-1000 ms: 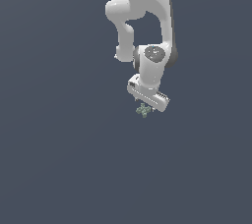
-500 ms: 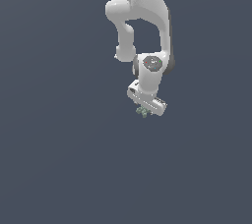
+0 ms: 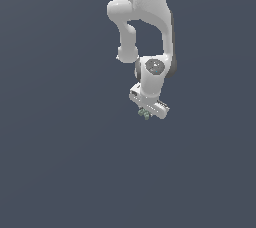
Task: Pick up the object and move it to a goal position.
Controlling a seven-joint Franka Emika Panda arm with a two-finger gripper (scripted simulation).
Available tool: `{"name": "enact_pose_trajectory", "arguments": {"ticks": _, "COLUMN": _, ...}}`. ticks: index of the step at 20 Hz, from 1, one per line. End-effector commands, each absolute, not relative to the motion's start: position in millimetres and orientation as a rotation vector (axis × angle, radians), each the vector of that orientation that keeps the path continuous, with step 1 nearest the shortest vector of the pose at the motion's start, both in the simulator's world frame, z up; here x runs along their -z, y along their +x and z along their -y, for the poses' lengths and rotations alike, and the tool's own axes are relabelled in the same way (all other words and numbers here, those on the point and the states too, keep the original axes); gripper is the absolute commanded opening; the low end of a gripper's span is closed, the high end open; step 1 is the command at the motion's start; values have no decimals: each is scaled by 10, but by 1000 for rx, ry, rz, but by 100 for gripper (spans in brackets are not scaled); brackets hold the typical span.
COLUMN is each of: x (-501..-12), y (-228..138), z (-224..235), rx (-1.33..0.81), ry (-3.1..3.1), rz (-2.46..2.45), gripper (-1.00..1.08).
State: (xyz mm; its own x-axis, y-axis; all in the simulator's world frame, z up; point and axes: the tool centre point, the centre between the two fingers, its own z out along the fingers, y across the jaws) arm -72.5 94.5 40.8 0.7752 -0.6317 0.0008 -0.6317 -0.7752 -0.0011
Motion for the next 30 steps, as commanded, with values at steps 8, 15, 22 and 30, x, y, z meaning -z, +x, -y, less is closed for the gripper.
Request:
{"name": "enact_pose_trajectory", "arguments": {"ticks": 8, "x": -411, "y": -711, "z": -912, "rx": 2, "ry": -2959, "rz": -1054, "gripper": -100}}
{"name": "enact_pose_trajectory", "arguments": {"ticks": 15, "x": -440, "y": -578, "z": -602, "rx": 2, "ry": -2959, "rz": -1054, "gripper": -100}}
{"name": "enact_pose_trajectory", "arguments": {"ticks": 22, "x": -494, "y": -306, "z": 15, "rx": 1, "ry": -2959, "rz": -1054, "gripper": -100}}
{"name": "enact_pose_trajectory", "arguments": {"ticks": 30, "x": -566, "y": 53, "z": 781, "rx": 1, "ry": -2959, "rz": -1054, "gripper": -100}}
